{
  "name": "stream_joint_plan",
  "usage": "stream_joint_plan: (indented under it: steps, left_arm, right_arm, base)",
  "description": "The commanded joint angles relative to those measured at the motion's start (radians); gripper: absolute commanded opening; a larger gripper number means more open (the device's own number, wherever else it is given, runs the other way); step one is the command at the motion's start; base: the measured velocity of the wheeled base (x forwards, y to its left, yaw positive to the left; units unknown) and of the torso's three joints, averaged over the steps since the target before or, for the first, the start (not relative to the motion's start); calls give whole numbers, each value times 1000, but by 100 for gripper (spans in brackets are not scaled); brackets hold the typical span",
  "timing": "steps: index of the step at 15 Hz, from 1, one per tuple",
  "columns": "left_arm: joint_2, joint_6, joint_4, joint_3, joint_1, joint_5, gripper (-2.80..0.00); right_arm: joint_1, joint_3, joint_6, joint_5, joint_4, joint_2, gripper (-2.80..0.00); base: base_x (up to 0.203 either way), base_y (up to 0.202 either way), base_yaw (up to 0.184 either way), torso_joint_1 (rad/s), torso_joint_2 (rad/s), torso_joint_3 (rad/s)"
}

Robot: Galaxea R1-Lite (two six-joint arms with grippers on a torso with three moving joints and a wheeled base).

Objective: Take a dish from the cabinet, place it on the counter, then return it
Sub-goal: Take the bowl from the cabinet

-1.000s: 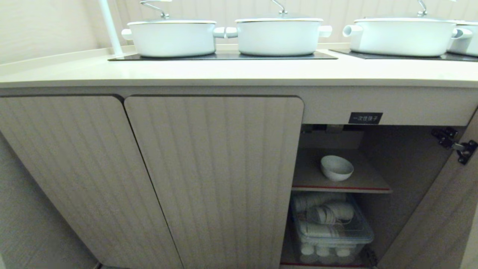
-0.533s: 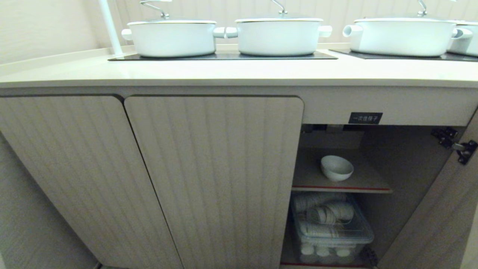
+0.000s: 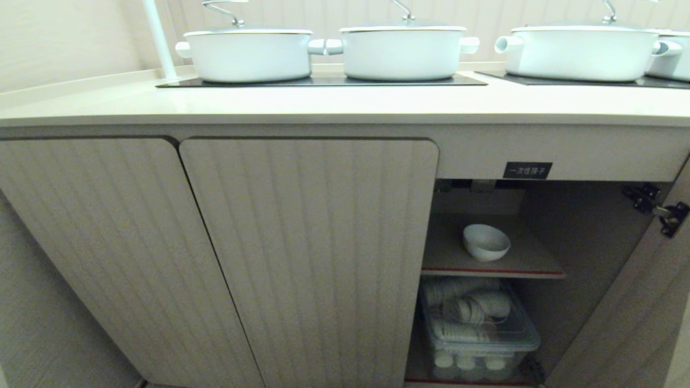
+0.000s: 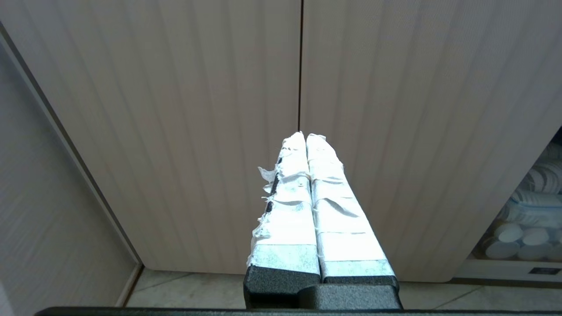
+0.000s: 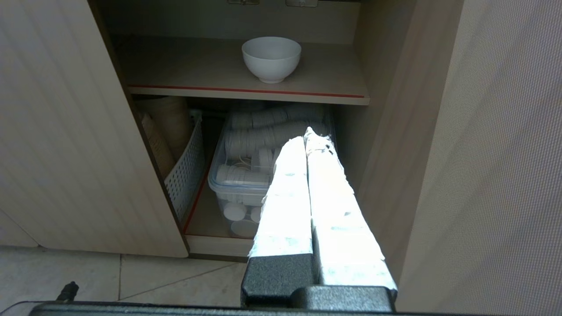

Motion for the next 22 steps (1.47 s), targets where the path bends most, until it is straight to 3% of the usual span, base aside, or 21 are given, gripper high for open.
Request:
stream_joint_plan:
  steps: [1,8,13,16,22]
  left_arm:
    - [0,0,-1,0,0,0,-280]
    - [0,0,-1,0,0,0,-280]
    - [0,0,-1,0,0,0,-280]
    - [0,0,-1,0,0,0,-280]
    - [0,-2,-1,0,0,0,-280]
  right_arm:
    - [0,-1,2,0,1,0,-280]
    - [0,-1,-3,0,1,0,-280]
    - [0,-10,-82,21,1,0,-280]
    - [0,-72,-76,85,9,38,-280]
    - [0,-249,-93,194,1,330,-280]
  base:
    - [0,0,0,0,0,0]
    - [0,0,0,0,0,0]
    - [0,0,0,0,0,0]
    - [0,0,0,0,0,0]
    - [0,0,0,0,0,0]
